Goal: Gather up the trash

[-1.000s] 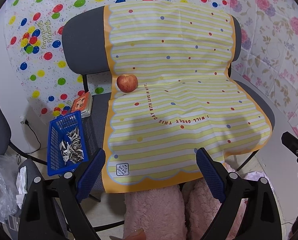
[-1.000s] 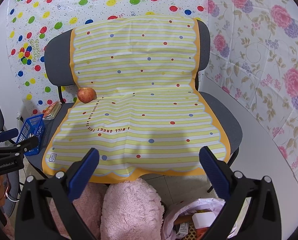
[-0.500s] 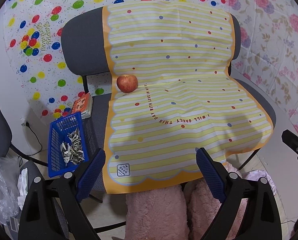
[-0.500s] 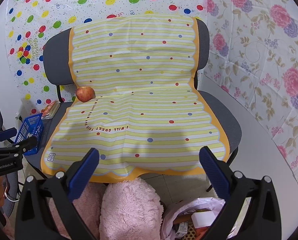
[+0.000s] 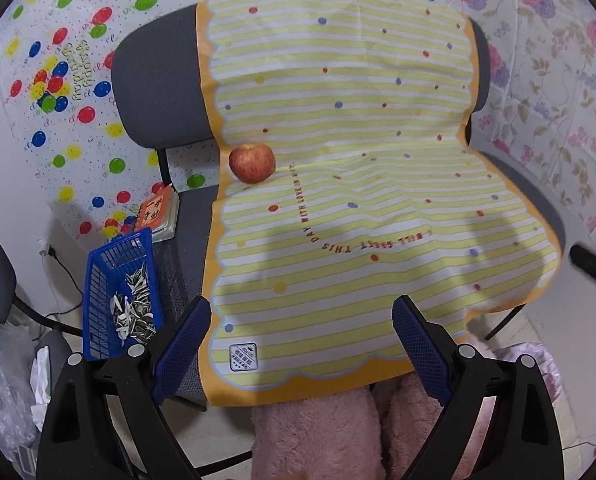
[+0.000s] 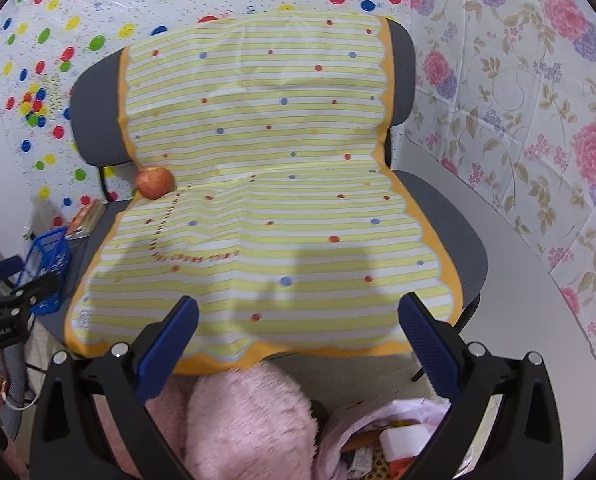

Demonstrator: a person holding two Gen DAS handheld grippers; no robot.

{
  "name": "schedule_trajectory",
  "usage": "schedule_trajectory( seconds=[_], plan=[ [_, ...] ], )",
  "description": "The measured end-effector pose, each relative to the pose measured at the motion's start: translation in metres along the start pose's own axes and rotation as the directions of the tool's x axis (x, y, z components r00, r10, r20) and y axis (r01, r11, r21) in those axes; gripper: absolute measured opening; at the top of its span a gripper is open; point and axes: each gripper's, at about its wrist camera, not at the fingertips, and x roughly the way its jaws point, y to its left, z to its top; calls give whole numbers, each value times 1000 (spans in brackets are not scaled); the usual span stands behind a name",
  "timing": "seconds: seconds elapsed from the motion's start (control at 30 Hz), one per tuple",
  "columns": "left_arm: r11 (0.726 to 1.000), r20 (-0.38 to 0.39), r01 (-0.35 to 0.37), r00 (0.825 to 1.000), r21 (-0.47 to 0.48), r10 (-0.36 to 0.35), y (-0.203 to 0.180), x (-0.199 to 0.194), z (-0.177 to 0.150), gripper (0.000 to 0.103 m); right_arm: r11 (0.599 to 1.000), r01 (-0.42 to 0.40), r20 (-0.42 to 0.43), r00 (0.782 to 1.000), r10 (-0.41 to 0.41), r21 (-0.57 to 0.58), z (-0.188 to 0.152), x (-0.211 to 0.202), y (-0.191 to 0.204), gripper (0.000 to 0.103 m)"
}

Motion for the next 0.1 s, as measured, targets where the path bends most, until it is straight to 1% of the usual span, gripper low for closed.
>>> schedule_trajectory(
  seconds=[0.07, 0.1],
  plan=[
    [1000, -38, -7, 999, 9, 8, -1, 18, 1, 92, 999, 36, 12, 999, -37, 11, 10, 19, -16, 98],
    [1000, -66, 5, 998, 7, -4, -1, 27, 1, 92, 999, 44, 20, 999, -45, 11, 15, 29, -25, 98]
  ],
)
